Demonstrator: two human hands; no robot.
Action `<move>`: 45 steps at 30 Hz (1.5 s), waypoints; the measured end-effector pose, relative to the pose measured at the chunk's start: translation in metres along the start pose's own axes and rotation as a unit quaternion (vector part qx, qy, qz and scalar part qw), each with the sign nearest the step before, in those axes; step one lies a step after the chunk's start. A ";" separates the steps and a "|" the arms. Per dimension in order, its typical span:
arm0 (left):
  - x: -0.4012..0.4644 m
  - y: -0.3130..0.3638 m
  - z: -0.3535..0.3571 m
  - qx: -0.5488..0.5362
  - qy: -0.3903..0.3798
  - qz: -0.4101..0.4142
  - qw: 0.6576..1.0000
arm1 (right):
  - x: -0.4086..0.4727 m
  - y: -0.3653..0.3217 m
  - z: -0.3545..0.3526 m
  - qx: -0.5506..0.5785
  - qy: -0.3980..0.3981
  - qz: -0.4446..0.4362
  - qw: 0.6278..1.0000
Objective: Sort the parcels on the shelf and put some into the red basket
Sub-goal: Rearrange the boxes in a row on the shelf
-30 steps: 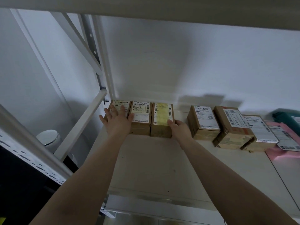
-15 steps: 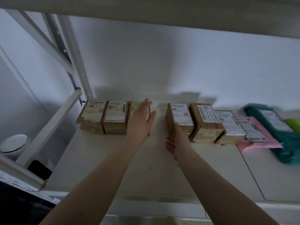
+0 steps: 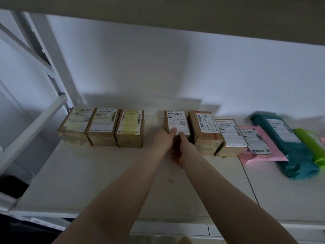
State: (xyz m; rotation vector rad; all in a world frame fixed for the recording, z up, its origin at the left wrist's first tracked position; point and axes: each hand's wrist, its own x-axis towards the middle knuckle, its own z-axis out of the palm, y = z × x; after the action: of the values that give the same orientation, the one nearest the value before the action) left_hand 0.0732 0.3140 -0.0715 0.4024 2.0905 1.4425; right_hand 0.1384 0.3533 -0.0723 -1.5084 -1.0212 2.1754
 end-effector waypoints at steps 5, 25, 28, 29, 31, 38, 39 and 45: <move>-0.011 -0.007 -0.003 -0.053 0.014 0.033 0.998 | 0.002 0.006 -0.009 0.017 -0.022 -0.010 1.000; -0.063 -0.027 -0.048 -0.142 0.077 0.209 0.964 | -0.025 0.027 -0.005 0.104 -0.205 -0.065 0.971; -0.067 -0.027 -0.050 -0.132 0.072 0.212 0.966 | -0.029 0.027 -0.006 0.100 -0.212 -0.076 0.969; -0.068 -0.027 -0.051 -0.129 0.071 0.211 0.966 | -0.031 0.027 -0.006 0.100 -0.212 -0.079 0.969; -0.068 -0.027 -0.051 -0.126 0.075 0.211 0.966 | -0.033 0.027 -0.006 0.098 -0.207 -0.082 0.970; -0.070 -0.022 -0.052 -0.130 0.070 0.212 0.966 | -0.035 0.025 -0.008 0.092 -0.198 -0.105 0.970; -0.070 -0.022 -0.053 -0.128 0.069 0.215 0.966 | -0.037 0.024 -0.008 0.091 -0.198 -0.109 0.970; -0.068 -0.020 -0.057 -0.045 0.114 0.222 0.967 | -0.031 0.025 -0.003 0.089 -0.191 -0.123 0.970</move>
State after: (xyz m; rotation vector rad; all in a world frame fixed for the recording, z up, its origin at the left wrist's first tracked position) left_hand 0.0943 0.2274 -0.0563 0.7344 2.1930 1.9105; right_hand 0.1574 0.3180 -0.0690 -0.8505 -1.0270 2.3475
